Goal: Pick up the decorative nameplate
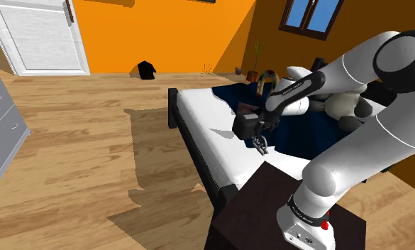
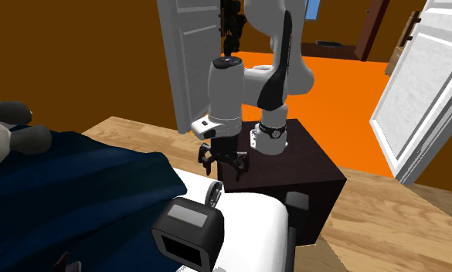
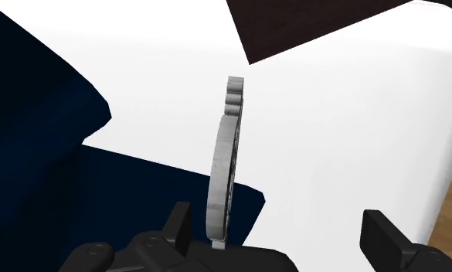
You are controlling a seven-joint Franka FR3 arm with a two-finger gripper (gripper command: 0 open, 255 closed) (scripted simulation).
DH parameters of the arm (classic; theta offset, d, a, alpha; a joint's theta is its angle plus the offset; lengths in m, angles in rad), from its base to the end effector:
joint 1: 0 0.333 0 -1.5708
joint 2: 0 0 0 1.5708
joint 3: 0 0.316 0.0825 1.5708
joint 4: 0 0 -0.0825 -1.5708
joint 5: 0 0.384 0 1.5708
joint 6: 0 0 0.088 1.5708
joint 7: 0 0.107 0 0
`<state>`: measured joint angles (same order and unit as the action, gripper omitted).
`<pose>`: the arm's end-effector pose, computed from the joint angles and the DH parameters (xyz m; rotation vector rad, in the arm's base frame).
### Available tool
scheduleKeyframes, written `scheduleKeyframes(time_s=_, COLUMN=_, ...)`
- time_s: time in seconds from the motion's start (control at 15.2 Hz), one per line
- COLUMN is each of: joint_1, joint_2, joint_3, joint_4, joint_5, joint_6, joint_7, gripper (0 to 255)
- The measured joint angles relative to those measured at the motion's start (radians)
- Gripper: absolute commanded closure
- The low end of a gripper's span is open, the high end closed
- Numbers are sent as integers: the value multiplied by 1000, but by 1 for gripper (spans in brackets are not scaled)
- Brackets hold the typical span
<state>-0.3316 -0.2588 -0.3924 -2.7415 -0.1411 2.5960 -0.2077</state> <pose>0.3051 -0.2558 0.3029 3.0510 -0.6059 0.1523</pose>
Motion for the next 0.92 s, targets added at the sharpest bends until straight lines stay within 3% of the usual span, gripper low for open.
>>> scheduleKeyframes(time_s=0.33, joint_1=25, joint_2=152, joint_3=-82, joint_4=18, joint_5=144, joint_6=145, joint_7=-106, gripper=0)
scheduleKeyframes(time_s=0.73, joint_1=62, joint_2=272, joint_3=-88, joint_4=25, joint_5=317, joint_6=245, joint_7=-231, gripper=0)
scheduleKeyframes(time_s=0.79, joint_1=62, joint_2=279, joint_3=-86, joint_4=25, joint_5=330, joint_6=251, joint_7=-242, gripper=255)
scheduleKeyframes(time_s=0.92, joint_1=62, joint_2=283, joint_3=-85, joint_4=25, joint_5=340, joint_6=255, joint_7=-249, gripper=255)
